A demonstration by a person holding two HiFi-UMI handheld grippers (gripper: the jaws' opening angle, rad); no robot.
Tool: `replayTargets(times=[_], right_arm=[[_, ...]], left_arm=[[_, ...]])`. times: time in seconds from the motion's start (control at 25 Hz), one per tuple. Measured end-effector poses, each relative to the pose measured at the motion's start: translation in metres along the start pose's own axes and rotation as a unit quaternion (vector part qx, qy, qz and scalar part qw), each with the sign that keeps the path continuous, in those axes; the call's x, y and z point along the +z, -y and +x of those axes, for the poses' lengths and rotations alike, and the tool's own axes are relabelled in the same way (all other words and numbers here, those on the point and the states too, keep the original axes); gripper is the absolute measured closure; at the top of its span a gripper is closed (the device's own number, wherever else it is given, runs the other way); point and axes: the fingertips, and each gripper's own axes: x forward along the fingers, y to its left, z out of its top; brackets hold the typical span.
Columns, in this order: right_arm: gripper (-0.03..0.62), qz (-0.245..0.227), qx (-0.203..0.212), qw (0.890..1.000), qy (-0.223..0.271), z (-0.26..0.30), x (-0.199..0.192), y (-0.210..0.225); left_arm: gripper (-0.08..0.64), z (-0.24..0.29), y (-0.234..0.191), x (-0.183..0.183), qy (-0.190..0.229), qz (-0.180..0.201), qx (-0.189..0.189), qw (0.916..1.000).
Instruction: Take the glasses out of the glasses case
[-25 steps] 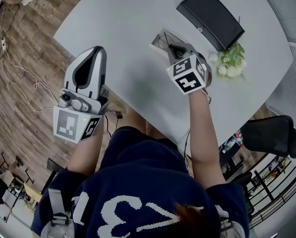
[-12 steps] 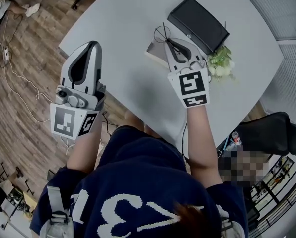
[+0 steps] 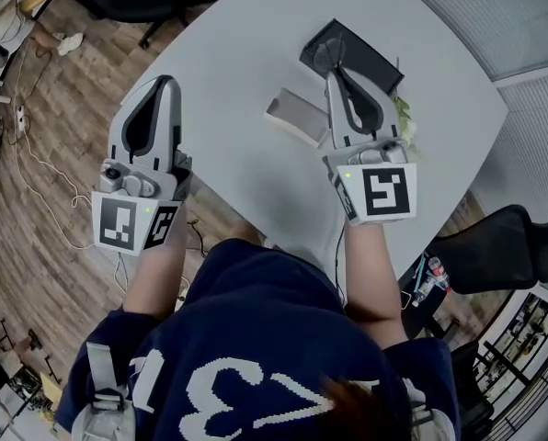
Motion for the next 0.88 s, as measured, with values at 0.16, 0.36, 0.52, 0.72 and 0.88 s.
replayTargets(times=[0.16,0.36,0.52,0.72,0.88], right_arm=[[0.56,0.012,-0.027,0.999,0.02,-0.025,0.018,0.01],[0.56,0.015,-0.088,0.996,0.014,-0.078,0.018,0.034],[0.56,0.012,-0.158,0.987,0.0,-0.129,0.014,0.059],[0.56,0.007,-0.244,0.97,-0.016,-0.199,0.01,0.096],[0.56,0.011,-0.279,0.959,-0.048,-0.232,-0.012,0.108]], left_arm=[[0.543,0.011,0.016,0.002,0.0,0.021,-0.026,0.9994],[0.543,0.03,0.062,-0.006,0.003,0.004,-0.085,0.9963],[0.543,0.051,0.109,-0.009,0.013,-0.008,-0.148,0.9889],[0.543,0.078,0.179,-0.008,0.022,-0.027,-0.228,0.9731],[0.543,0.086,0.214,-0.018,0.019,-0.039,-0.264,0.9637]])
